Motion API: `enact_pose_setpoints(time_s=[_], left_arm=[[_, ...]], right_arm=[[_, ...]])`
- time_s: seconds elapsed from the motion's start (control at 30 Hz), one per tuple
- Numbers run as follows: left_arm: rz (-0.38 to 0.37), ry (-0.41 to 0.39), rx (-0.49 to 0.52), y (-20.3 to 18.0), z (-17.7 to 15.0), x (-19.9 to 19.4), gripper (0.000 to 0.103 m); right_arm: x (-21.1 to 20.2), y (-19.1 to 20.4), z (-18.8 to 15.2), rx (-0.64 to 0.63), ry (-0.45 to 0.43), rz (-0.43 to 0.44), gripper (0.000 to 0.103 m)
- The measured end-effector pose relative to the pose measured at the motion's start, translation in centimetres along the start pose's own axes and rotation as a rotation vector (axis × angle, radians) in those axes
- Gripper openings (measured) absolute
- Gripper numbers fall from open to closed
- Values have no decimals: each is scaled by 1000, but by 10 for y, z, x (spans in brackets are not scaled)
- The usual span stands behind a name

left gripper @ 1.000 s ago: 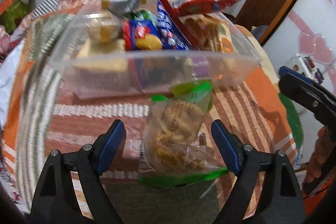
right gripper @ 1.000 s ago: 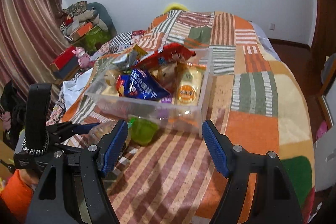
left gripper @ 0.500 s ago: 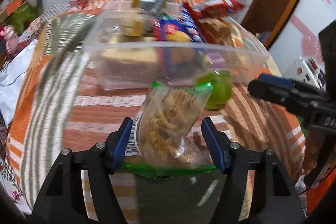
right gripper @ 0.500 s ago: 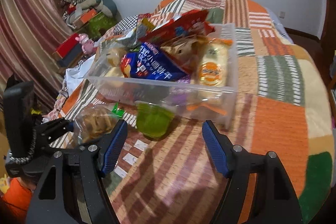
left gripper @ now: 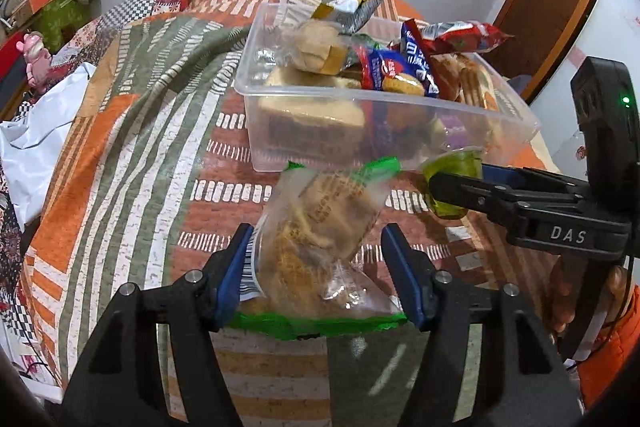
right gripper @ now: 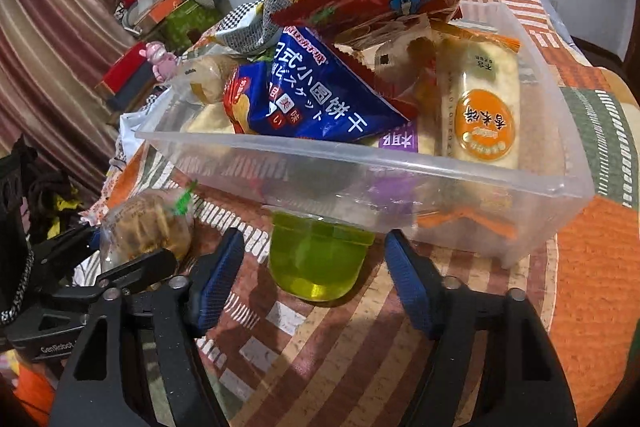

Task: Organize snacks
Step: 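Grasp the clear cookie bag with the left tool while the right tool grasps the green jelly cup, then lower both items into the clear box and open both tools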

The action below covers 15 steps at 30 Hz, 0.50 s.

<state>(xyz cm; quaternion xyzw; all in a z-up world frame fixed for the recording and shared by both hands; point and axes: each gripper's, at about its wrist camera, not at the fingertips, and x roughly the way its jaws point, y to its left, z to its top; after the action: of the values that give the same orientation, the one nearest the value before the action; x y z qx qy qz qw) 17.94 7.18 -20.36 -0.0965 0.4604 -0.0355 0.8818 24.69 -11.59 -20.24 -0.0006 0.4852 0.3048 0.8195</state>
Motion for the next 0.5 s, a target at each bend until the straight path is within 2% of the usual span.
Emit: enact_pose_setpoints(time_s=[0.07,0.13,0.2,0.3,0.33,0.5], left_arm=[[-2,15,-4,0,1,4,71],[-2,25,-12,0,1,10,71],[-2,15,-13,-2,1,12,70],[9,-5,4,-6,3,10,63],[21,-14,12,-8,2,7,50],[39,-61,21,-7,5,-13,50]], right_arm=[[-2,-2,-2,-5,0,8,51],[-4,-5,-2,3,-3,24,46],[-7,-6,-4,-3,-5,31,46],[-14,-2,-9,-36,-26,-6,46],[-17,-3,-11,-39,-32,-6,46],[-34,-5,-14,-28,-70,10,46]])
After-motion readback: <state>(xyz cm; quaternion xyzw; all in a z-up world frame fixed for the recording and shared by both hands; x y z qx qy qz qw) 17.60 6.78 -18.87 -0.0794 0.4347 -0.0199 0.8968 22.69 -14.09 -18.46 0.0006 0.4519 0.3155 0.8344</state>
